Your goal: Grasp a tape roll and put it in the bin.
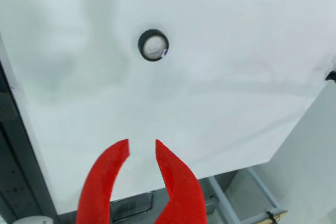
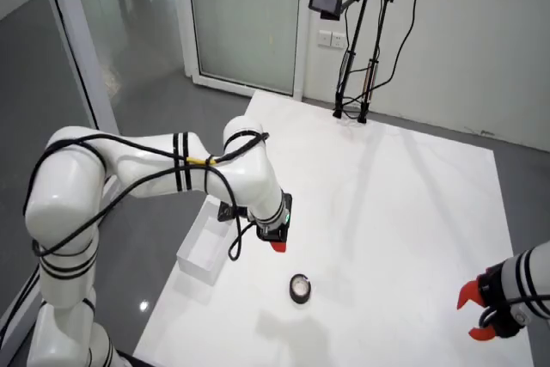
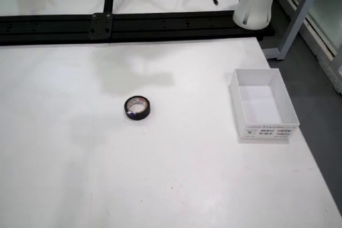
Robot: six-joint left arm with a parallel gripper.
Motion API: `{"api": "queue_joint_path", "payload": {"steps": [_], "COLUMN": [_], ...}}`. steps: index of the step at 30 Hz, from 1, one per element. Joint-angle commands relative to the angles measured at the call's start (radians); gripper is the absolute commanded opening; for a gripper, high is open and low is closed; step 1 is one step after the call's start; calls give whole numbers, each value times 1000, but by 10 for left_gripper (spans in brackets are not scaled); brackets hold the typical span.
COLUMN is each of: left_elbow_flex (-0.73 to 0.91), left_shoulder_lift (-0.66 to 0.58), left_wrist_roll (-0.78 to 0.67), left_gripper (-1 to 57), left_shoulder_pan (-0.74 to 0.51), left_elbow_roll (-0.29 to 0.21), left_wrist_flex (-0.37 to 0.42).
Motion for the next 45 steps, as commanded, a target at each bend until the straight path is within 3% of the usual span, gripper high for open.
{"api": "queue_joint_path", "payload": {"steps": [1, 24, 45], "left_elbow_flex": [-67, -220, -202], "left_shoulder_lift": [152, 449, 540], "left_wrist_roll": [0, -11, -12], "left_gripper": [141, 160, 171], "left_shoulder_pan": [69, 99, 122], "left_elbow_roll": [-7, -5, -10], "left_wrist_flex": [-26, -141, -176]}}
